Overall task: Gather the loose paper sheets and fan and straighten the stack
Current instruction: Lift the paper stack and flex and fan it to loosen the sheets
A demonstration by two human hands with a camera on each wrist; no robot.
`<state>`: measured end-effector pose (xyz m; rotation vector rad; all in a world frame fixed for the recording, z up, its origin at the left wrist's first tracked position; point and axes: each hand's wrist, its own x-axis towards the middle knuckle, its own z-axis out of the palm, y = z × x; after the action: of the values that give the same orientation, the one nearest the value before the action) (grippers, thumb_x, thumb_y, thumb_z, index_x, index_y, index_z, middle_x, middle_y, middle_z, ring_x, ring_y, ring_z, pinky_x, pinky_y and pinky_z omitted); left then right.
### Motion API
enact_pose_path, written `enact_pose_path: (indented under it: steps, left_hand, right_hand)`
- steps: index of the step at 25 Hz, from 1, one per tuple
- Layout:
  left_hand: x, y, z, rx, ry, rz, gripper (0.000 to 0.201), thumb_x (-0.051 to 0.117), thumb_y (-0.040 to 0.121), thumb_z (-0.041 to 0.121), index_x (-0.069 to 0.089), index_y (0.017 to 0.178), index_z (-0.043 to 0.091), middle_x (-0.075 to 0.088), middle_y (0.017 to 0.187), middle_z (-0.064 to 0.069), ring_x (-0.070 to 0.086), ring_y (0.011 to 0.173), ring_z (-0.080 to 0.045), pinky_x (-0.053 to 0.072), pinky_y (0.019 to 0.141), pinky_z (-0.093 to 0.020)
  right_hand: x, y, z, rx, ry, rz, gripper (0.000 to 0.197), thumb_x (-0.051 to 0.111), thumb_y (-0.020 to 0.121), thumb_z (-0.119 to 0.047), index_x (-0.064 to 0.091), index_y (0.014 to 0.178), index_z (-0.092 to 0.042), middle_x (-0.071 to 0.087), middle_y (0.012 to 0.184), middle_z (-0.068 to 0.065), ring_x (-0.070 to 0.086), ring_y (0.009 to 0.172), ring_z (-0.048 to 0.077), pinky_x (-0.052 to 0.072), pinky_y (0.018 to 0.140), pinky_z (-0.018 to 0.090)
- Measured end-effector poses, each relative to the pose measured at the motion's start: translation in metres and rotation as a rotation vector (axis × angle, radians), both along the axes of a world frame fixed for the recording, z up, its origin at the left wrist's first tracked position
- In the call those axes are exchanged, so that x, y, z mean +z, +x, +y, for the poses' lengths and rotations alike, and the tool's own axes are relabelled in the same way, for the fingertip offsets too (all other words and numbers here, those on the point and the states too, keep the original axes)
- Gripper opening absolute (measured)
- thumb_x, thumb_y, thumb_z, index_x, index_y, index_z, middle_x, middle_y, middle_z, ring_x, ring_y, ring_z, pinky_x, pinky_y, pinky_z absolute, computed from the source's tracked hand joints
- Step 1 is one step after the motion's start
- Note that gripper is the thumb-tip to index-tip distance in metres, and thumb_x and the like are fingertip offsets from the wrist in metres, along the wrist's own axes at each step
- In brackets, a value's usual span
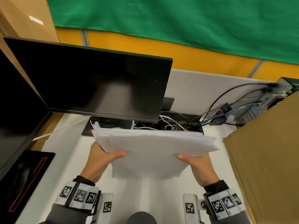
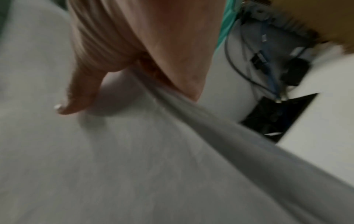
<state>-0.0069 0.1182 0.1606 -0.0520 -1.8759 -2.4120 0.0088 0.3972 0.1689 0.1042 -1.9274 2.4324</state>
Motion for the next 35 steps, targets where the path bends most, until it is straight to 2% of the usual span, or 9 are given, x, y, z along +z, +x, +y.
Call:
enact_pose_path:
  steps: [2,4,7,11,15,20,28,33,35]
  left_hand:
    - [-0.017,0.002,0.009,0.070,0.003,-0.086,0.056,0.093,0.032,0.033,0.071,0.082,0.021,0.077,0.076,0.011,0.071,0.078,-0.012,0.054,0.063,-0.017]
    - [-0.011,-0.001,0.022,0.146,-0.028,-0.101,0.038,0.088,0.049,0.015,0.069,0.081,0.019,0.076,0.073,0.012,0.070,0.078,-0.016,0.056,0.068,-0.022]
    - [0.020,-0.008,0.019,0.182,-0.028,0.050,0.045,0.085,0.046,0.022,0.070,0.088,0.016,0.077,0.082,0.008,0.071,0.079,-0.011,0.057,0.072,-0.025]
    - [0.019,-0.003,0.009,0.167,-0.036,0.084,0.071,0.090,0.038,0.038,0.067,0.098,0.009,0.077,0.083,0.010,0.070,0.082,-0.012,0.055,0.065,-0.018]
    - [-0.009,-0.002,0.020,0.265,-0.007,-0.055,0.030,0.076,0.066,0.003,0.066,0.088,0.020,0.076,0.074,0.011,0.067,0.092,-0.030,0.053,0.061,-0.015]
    - [0.001,-0.006,0.018,0.219,-0.030,0.049,0.066,0.078,0.040,0.027,0.056,0.102,0.025,0.067,0.093,0.002,0.068,0.082,-0.005,0.055,0.067,-0.018]
    - [0.011,-0.003,0.030,0.262,-0.102,0.109,0.067,0.084,0.042,0.036,0.048,0.096,0.017,0.058,0.088,-0.005,0.062,0.076,-0.006,0.053,0.066,-0.017]
    - [0.030,0.007,0.049,0.394,-0.023,0.179,0.043,0.068,0.060,0.038,0.047,0.096,0.029,0.049,0.088,0.003,0.053,0.071,0.003,0.048,0.064,-0.017]
    - [0.038,0.009,0.055,0.449,0.040,0.121,0.027,0.058,0.067,0.044,0.050,0.088,0.029,0.050,0.080,0.010,0.050,0.069,0.000,0.043,0.068,-0.025]
  right_hand:
    - [-0.014,0.001,-0.010,-0.021,0.009,-0.075,0.036,0.091,0.046,-0.029,0.079,0.080,-0.025,0.079,0.081,-0.001,0.074,0.080,0.016,0.057,0.070,0.025]
    - [-0.011,-0.002,-0.020,-0.074,0.007,-0.059,0.027,0.079,0.061,-0.006,0.078,0.080,-0.025,0.079,0.081,-0.001,0.073,0.080,0.016,0.057,0.070,0.027]
    - [0.018,-0.013,-0.013,-0.068,-0.072,0.080,0.035,0.072,0.062,0.003,0.076,0.084,-0.023,0.078,0.085,-0.003,0.072,0.082,0.013,0.057,0.071,0.026]
    - [0.011,-0.014,0.002,0.012,-0.077,0.044,0.047,0.093,0.045,-0.029,0.077,0.089,-0.022,0.079,0.090,-0.001,0.072,0.088,0.016,0.057,0.077,0.030]
    - [-0.016,-0.013,-0.003,-0.060,-0.096,-0.108,0.060,0.092,0.035,-0.049,0.078,0.086,-0.020,0.079,0.089,0.000,0.072,0.086,0.016,0.056,0.072,0.027]
    - [0.004,-0.013,-0.019,-0.063,0.002,0.050,0.027,0.086,0.053,-0.017,0.078,0.078,-0.024,0.078,0.079,-0.004,0.072,0.079,0.010,0.055,0.069,0.022]
    - [0.011,-0.011,-0.032,-0.102,0.040,0.087,0.041,0.088,0.040,-0.047,0.078,0.076,-0.031,0.078,0.075,-0.009,0.071,0.077,0.005,0.054,0.069,0.017]
    - [0.012,-0.012,-0.028,-0.217,0.057,0.009,0.014,0.083,0.053,-0.031,0.077,0.065,-0.032,0.075,0.065,-0.011,0.068,0.067,0.001,0.052,0.068,0.023]
    - [0.015,-0.009,-0.030,-0.210,0.055,0.017,0.027,0.085,0.048,-0.048,0.077,0.066,-0.030,0.075,0.065,-0.010,0.067,0.067,0.001,0.054,0.066,0.021]
